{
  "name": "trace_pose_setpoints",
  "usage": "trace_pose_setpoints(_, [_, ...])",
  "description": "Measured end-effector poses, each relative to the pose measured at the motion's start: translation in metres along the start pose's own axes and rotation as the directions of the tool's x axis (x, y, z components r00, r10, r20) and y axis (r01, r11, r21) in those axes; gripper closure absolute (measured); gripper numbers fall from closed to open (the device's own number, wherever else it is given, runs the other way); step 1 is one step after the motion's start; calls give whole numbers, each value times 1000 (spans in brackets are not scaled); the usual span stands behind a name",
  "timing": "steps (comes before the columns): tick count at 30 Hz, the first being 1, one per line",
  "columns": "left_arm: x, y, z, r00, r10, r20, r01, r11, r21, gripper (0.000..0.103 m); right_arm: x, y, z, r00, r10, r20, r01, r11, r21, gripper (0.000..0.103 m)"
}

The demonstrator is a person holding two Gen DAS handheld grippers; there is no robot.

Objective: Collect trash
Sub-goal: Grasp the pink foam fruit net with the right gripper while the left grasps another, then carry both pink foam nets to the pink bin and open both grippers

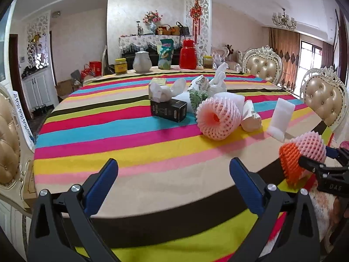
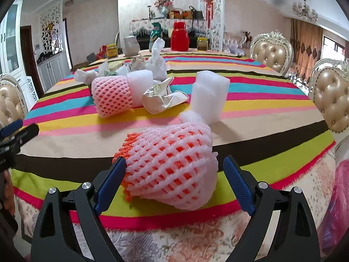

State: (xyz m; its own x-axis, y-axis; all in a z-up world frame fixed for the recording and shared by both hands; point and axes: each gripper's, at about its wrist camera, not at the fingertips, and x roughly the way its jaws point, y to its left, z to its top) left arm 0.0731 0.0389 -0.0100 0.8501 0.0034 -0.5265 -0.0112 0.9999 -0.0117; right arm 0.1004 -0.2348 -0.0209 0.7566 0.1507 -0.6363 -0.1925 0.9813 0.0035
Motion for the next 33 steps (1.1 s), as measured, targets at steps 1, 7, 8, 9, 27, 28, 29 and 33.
trace_pose_setpoints(1, [3, 0, 4, 1000, -7, -10, 7, 1000, -2, 4, 1, -1, 1, 1000, 4, -4, -4, 1000, 0, 19])
trace_pose_setpoints(7, [35, -21, 37, 999, -35, -41, 36, 999, 35, 4, -6, -13, 9, 998, 69, -12, -69, 997, 23, 19])
trace_pose_setpoints(8, [39, -26, 41, 998, -39, -44, 41, 998, 45, 4, -9, -16, 10, 997, 79, -11, -78, 997, 23, 18])
trace_pose_setpoints(9, [45, -31, 44, 998, -48, -50, 50, 997, 53, 4, -11, -18, 12, 996, 85, -12, -84, 996, 25, 18])
trace_pose_setpoints(27, [143, -84, 58, 957, -153, -245, 169, 985, 45, 66, 8, -42, 6, 971, 230, -68, -224, 971, 83, 60])
trace_pose_setpoints(28, [144, -84, 57, 952, -177, -249, 191, 981, 36, 68, 8, -40, 7, 973, 223, -64, -219, 973, 66, 62])
trace_pose_setpoints(29, [142, -83, 56, 955, -180, -236, 195, 980, 41, 75, 6, -37, 8, 975, 216, -57, -213, 976, 45, 64])
trace_pose_setpoints(33, [130, -80, 58, 961, -201, -189, 212, 976, 43, 82, -2, -37, 9, 984, 178, -9, -178, 984, 26, 66])
